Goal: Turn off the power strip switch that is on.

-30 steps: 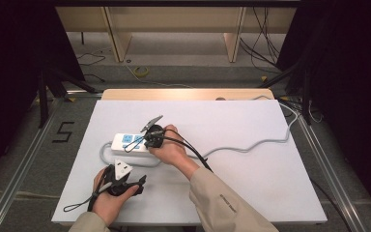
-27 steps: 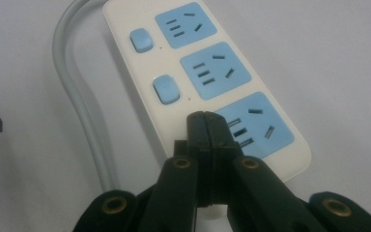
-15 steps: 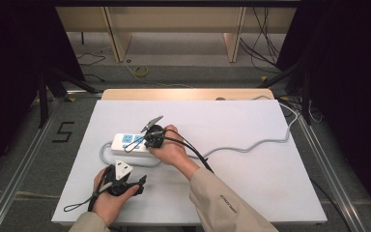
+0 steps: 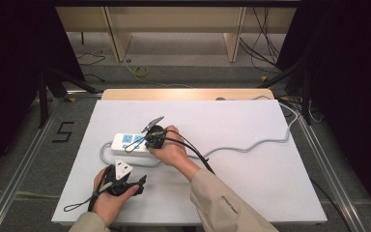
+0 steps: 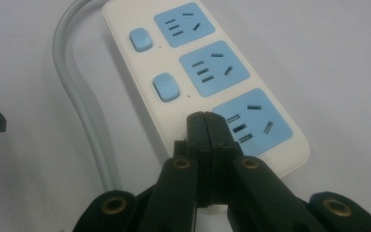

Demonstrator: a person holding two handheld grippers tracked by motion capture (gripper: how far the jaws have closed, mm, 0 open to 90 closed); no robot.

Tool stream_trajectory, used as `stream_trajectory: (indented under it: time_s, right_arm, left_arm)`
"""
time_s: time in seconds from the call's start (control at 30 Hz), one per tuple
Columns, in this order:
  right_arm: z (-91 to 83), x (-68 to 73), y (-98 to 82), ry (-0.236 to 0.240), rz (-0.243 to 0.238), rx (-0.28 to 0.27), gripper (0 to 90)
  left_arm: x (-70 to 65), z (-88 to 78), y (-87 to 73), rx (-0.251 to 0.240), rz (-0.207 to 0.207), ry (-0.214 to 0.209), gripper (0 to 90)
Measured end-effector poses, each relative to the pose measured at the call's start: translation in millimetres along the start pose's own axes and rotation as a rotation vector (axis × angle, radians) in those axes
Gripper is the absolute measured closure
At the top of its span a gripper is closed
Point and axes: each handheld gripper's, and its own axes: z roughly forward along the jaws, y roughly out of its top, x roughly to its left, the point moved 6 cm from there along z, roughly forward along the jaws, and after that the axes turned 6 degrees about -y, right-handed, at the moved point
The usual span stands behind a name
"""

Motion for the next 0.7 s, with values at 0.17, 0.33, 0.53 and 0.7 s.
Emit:
stream_trajectory:
  time_s: [0.17, 0.33, 0.53, 0.7]
  right_arm:
    - [0.0, -0.1, -0.2, 0.001, 0.001, -0.003, 90.0]
    - [-1.3, 0.3, -0.3, 0.0, 0.005, -0.01, 90.0]
    - [-3.6, 0.0, 0.1, 0.0, -0.004, -0.021, 90.0]
    - [-3.7, 1.2, 0.4, 0.001, -0.005, -0.021, 90.0]
  left_arm:
    - [0.3, -0.1, -0.2, 0.0, -0.001, 0.0, 24.1]
    - [0.2, 0.0, -0.1, 0.0, -0.001, -0.001, 24.1]
    - [0.1, 0.4, -0.1, 0.001, -0.002, -0.002, 24.1]
    - [0.4, 0.2, -0.2, 0.002, -0.001, -0.001, 24.1]
